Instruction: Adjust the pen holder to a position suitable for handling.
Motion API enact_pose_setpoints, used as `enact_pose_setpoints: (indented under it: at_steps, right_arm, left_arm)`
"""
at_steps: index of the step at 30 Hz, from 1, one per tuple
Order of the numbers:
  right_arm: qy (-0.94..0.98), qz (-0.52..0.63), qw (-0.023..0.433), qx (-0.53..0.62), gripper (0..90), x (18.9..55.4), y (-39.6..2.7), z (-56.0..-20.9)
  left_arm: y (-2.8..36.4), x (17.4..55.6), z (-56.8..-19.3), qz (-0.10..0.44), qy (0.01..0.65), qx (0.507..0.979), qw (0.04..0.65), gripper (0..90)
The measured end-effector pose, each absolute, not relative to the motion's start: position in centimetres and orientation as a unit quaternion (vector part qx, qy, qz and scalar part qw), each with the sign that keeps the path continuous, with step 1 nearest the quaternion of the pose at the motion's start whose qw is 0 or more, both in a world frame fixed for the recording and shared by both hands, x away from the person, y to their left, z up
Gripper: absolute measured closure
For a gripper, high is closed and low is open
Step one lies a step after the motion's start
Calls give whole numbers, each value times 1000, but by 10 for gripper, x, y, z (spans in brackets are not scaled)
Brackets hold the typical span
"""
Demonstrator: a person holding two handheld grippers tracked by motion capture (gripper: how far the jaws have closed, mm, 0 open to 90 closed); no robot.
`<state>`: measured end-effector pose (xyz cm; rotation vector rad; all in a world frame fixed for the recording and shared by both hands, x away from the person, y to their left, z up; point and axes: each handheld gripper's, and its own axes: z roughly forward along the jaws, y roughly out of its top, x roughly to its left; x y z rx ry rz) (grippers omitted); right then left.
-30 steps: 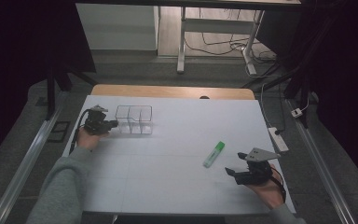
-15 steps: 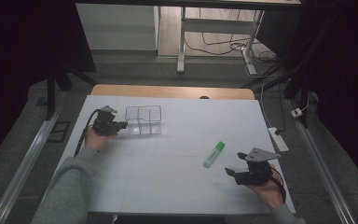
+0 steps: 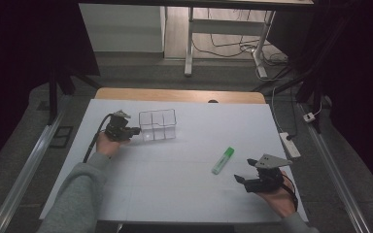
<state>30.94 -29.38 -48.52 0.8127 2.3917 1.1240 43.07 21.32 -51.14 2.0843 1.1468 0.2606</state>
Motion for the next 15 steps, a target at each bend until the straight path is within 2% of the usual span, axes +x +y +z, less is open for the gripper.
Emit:
enact_pose_setpoints:
  at_steps: [15]
  right_arm:
    - [851, 398, 184, 290, 206, 310, -294, -487]
  left_arm:
    - [188, 441, -510, 96, 434, 818, 365, 887]
